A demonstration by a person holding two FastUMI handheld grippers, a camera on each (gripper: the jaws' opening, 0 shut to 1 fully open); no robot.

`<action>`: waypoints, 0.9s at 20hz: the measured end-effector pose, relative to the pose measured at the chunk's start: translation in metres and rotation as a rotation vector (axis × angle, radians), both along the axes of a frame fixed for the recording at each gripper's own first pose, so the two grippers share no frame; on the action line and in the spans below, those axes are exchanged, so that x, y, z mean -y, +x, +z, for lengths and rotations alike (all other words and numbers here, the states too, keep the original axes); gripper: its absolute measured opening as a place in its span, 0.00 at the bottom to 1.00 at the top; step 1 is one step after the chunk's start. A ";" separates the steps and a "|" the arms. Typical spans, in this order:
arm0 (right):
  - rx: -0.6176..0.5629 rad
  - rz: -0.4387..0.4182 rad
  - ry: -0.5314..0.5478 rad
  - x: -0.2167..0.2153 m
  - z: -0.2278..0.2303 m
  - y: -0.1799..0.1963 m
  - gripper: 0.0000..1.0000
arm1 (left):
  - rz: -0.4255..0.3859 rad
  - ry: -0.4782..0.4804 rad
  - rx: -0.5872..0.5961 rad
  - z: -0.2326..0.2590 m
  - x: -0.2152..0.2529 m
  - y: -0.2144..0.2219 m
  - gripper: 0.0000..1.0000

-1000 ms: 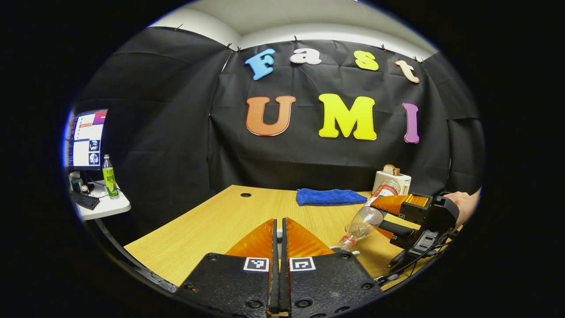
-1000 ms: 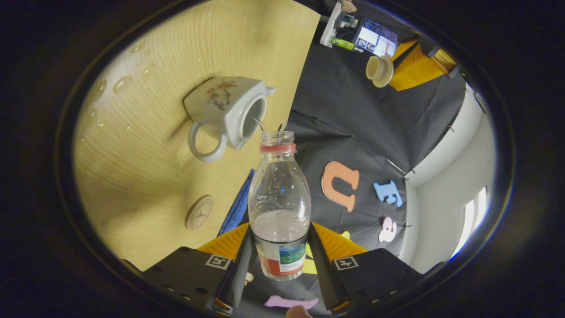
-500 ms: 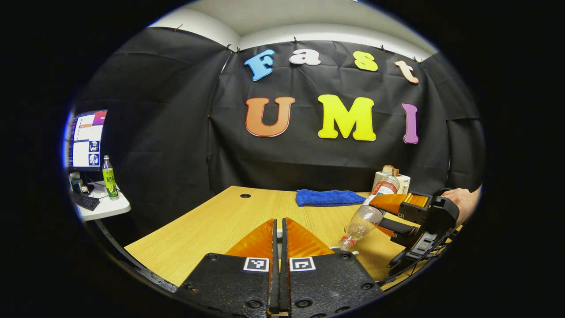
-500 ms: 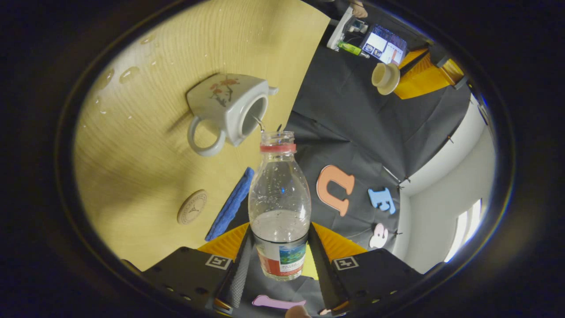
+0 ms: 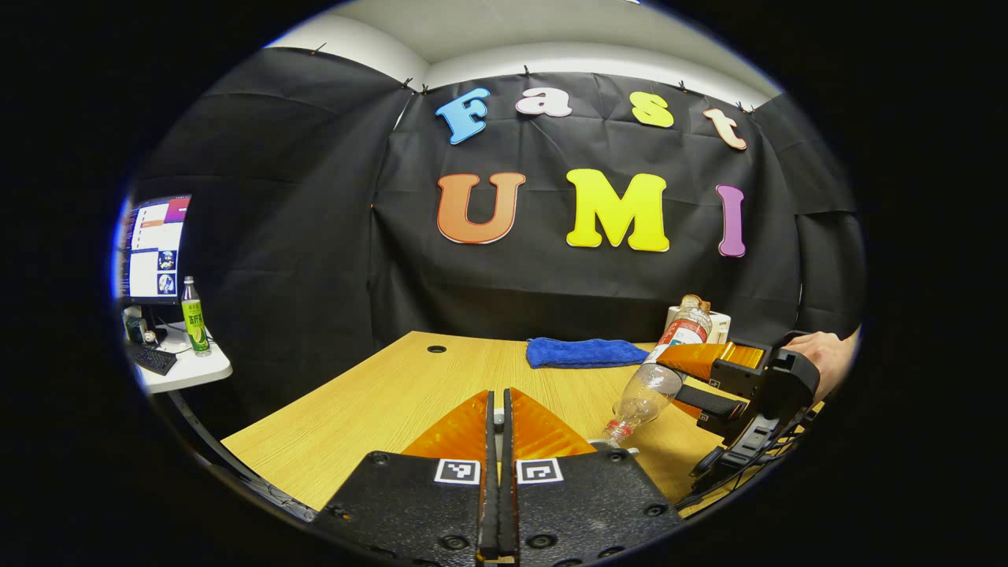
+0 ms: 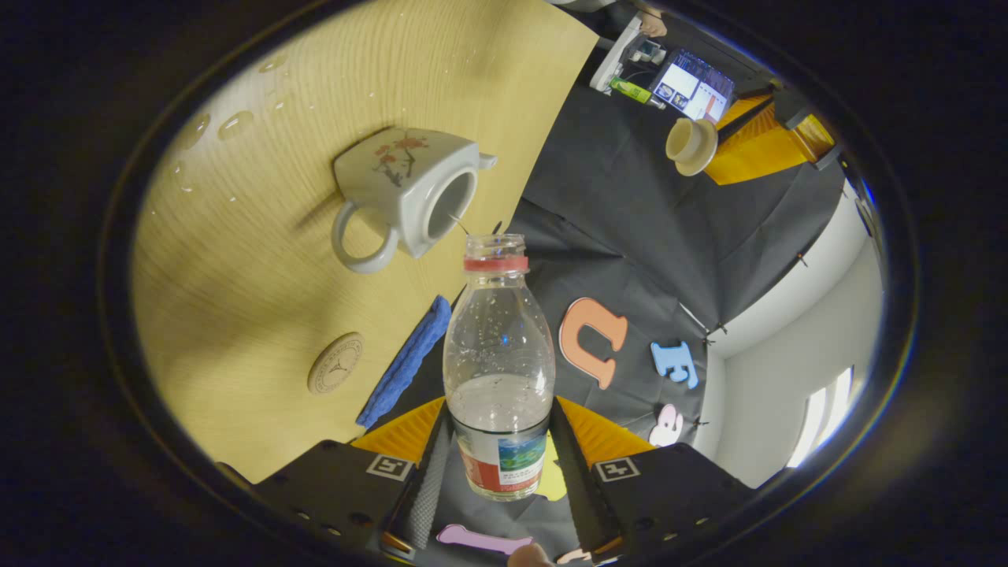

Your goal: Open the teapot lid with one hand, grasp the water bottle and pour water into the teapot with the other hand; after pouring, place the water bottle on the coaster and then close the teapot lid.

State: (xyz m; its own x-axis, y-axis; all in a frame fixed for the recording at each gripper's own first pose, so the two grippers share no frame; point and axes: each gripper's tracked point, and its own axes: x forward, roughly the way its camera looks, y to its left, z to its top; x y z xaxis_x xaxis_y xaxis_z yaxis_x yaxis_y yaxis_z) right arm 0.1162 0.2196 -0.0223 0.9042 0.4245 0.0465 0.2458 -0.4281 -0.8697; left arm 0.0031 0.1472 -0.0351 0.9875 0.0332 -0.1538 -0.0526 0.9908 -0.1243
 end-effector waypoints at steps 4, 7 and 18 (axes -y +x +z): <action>0.000 0.001 -0.005 -0.001 -0.001 0.000 0.69 | 0.001 -0.007 0.001 0.000 -0.002 0.000 0.03; 0.002 -0.001 -0.008 -0.001 0.000 0.001 0.69 | 0.002 -0.008 0.003 0.001 -0.002 -0.002 0.03; -0.227 -0.064 0.206 0.012 -0.039 0.007 0.69 | 0.028 -0.016 0.005 0.000 -0.013 -0.003 0.03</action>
